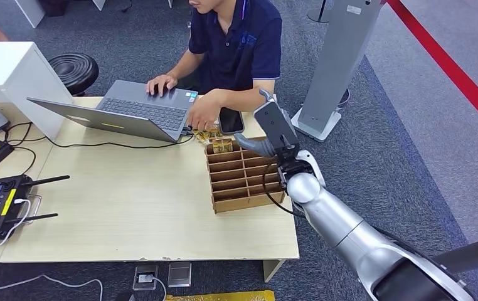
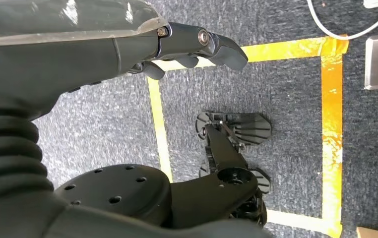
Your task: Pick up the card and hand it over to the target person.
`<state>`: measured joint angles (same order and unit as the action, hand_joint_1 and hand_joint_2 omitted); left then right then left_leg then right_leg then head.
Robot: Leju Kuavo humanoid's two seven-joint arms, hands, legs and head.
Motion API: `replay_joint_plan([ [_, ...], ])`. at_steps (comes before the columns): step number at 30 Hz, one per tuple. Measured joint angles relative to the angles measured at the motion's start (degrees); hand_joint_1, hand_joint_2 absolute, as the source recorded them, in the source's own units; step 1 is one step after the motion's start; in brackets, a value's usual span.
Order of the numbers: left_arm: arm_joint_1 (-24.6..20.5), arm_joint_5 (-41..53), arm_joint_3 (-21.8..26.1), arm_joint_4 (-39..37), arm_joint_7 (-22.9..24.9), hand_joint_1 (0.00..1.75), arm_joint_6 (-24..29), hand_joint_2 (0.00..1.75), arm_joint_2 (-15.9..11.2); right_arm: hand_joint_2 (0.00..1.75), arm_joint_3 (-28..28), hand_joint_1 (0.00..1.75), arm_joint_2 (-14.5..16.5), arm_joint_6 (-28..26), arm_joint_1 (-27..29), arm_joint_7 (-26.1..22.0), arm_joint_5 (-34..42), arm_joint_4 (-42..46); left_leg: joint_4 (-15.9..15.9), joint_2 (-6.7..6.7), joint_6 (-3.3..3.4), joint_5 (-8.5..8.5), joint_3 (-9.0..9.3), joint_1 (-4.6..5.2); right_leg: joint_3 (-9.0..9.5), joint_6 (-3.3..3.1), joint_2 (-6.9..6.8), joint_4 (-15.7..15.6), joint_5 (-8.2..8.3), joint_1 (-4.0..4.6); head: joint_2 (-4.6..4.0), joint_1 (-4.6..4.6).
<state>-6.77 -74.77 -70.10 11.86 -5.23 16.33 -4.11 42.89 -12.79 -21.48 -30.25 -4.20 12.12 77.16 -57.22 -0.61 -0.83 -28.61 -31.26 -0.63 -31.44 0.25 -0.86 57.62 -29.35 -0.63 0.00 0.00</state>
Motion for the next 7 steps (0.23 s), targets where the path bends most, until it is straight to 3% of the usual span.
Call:
replay_joint_plan([
  [7,0.02,-0.56,1.04,0.11,0.47,0.00,0.50,0.00,-0.01,1.75,-3.07,0.00,-3.62,-0.37,10.84,-0.35,3.55,8.45,-0.06,0.01,-0.02,-0.02,-0.07,0.01,-0.09,-0.01,-0.01,0.06,-0.02,-0.01,0.00,0.00],
])
